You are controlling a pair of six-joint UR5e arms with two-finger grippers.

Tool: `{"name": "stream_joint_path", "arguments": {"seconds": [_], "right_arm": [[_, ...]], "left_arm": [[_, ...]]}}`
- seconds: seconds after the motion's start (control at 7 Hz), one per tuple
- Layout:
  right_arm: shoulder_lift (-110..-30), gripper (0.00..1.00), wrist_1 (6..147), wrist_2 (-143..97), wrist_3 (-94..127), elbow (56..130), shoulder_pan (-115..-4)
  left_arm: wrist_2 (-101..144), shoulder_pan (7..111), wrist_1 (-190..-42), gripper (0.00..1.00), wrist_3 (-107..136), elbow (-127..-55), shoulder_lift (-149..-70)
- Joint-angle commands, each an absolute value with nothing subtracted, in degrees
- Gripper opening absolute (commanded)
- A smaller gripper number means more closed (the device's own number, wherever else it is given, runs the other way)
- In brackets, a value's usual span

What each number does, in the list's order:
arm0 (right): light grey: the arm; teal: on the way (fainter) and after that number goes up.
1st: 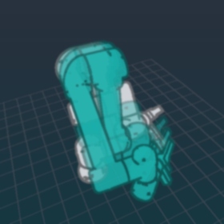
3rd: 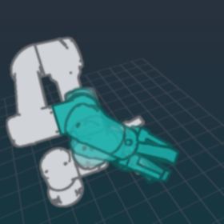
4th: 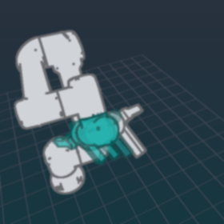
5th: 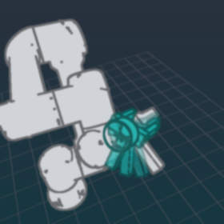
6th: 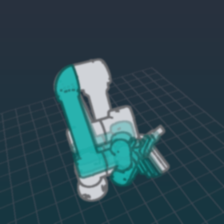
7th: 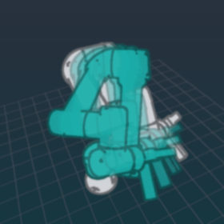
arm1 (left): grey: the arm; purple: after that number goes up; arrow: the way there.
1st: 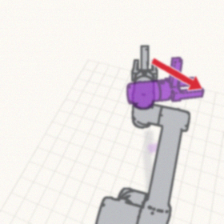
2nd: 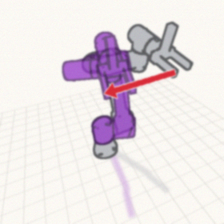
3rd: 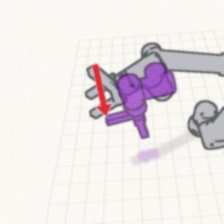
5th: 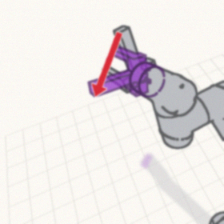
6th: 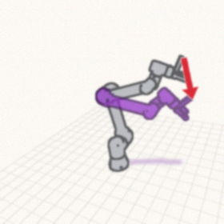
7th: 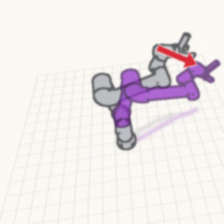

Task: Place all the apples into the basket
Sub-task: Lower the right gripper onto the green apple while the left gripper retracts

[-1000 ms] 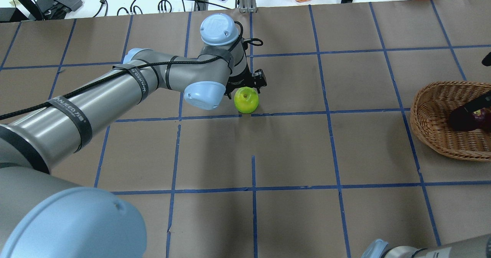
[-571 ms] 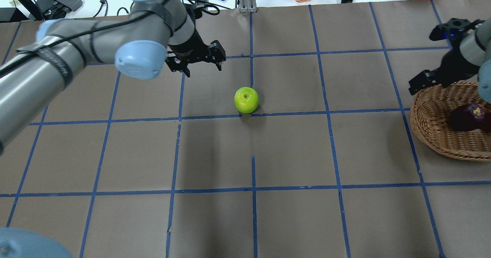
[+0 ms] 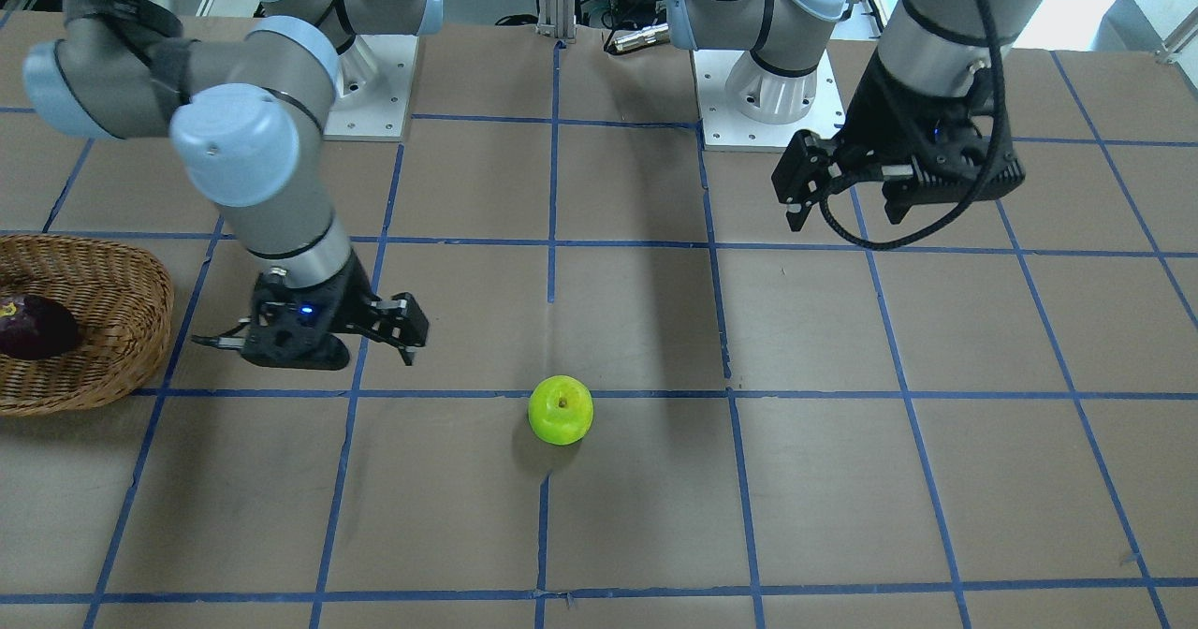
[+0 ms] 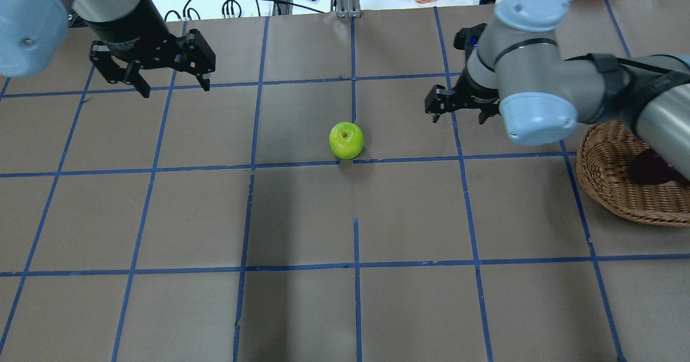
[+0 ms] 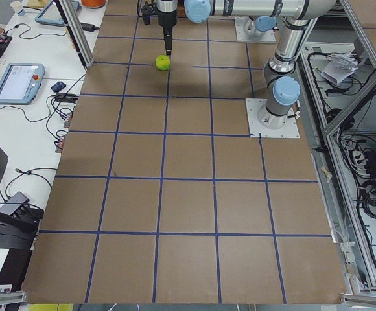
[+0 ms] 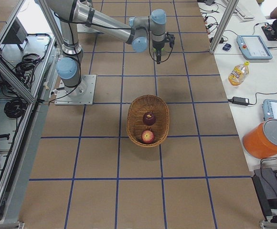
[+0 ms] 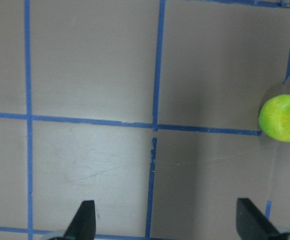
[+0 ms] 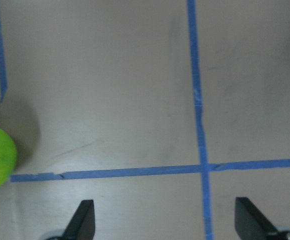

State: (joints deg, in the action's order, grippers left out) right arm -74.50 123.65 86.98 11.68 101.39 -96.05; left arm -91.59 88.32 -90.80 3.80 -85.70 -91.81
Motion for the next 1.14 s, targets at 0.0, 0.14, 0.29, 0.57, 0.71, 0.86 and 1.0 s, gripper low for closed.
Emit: {"name": "stream_joint_path", "arguments": {"seconds": [0.0,0.14,0.29,0.57,0.71,0.86,1.0], "right_arm": [[-63.86,0.98,123.93,89.20,29.21,90.14,-107.98],[-59.55,0.98,123.75,89.47,33.44,85.39,-110.71],[-57.50,0.98,123.31,89.65,33.57,84.47,-112.40],[-55.47,0.97,123.48,92.71,32.35,85.51,-113.03],[-55.37,0.97,123.57,92.64,31.65,85.60,-113.03],[-54.50,0.96,123.57,92.64,30.77,85.69,-113.03],[-53.19,0.96,123.66,92.64,30.50,85.35,-113.03]], "left_arm": [[-92.19,88.33,-91.76,1.00,3.87,-85.96,-90.70],[-91.68,87.89,-92.11,1.00,3.43,-86.22,-90.18],[-91.41,87.80,-92.20,1.00,3.78,-86.66,-89.83],[-89.21,87.10,-92.37,1.00,3.08,-85.43,-90.62],[-89.38,87.01,-92.37,1.00,0.90,-85.26,-90.70],[-89.30,86.66,-92.29,1.00,-0.77,-85.17,-90.79],[-89.30,86.75,-92.29,1.00,-0.79,-84.47,-91.05]]}}
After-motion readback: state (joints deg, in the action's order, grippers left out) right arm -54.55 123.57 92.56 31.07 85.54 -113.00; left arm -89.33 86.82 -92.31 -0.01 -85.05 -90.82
